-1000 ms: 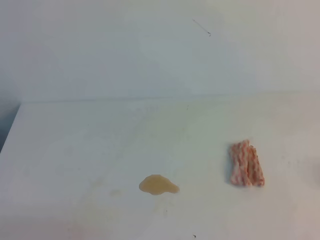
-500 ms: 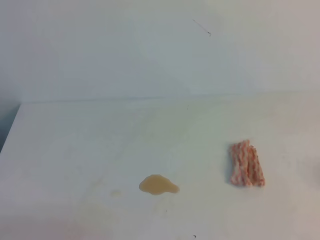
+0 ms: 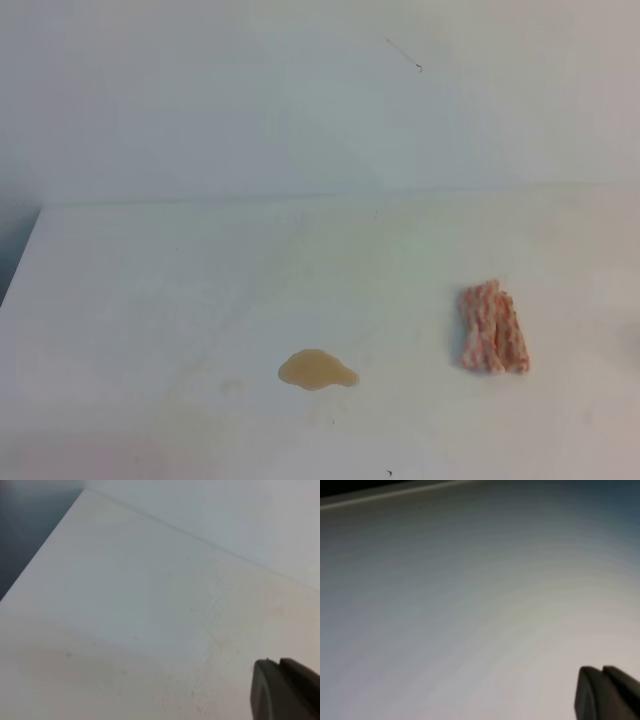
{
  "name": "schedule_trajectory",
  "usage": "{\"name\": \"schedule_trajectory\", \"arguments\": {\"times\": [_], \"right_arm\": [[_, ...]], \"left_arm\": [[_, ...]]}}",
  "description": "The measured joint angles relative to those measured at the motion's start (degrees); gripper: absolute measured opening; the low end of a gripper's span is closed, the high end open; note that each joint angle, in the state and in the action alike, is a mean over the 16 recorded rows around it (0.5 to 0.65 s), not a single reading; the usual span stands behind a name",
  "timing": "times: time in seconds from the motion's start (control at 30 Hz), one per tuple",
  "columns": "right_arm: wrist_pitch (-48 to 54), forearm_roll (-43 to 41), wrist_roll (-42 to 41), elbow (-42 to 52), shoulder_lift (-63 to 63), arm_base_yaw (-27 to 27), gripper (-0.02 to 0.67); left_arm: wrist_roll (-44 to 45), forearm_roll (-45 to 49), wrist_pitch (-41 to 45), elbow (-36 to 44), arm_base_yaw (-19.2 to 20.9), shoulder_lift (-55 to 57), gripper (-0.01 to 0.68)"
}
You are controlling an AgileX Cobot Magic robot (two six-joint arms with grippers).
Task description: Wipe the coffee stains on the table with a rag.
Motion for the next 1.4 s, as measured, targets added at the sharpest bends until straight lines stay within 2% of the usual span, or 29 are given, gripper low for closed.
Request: {"name": "schedule_trajectory", "arguments": {"times": [0.23, 0.47, 0.67, 0.87, 1.1, 1.4], "right_arm": [[16.6, -2.7, 8.9, -16.4, 13.3, 0.0, -0.004], [38.8, -4.5, 14.8, -30.3, 30.3, 0.1, -0.004], [53.9, -2.6, 13.7, -35.9, 42.1, 0.1, -0.004], [61.3, 2.3, 10.8, -36.1, 50.4, 0.1, -0.004], [66.7, 14.0, -0.7, -35.2, 59.0, 0.1, -0.004], [79.1, 34.9, -29.5, -37.8, 73.8, 1.6, 0.019]], "left_arm": [[0.0, 0.0, -0.1, 0.2, 0.0, 0.0, -0.001], [0.0, 0.0, -0.1, 0.2, 0.0, 0.2, -0.001], [0.0, 0.0, -0.1, 0.2, 0.0, 0.5, -0.001], [0.0, 0.0, 0.0, 0.0, 0.0, 0.9, -0.001], [0.0, 0.0, 0.0, 0.0, 0.0, 1.1, -0.001], [0.0, 0.0, 0.0, 0.0, 0.0, 1.2, -0.001]]}}
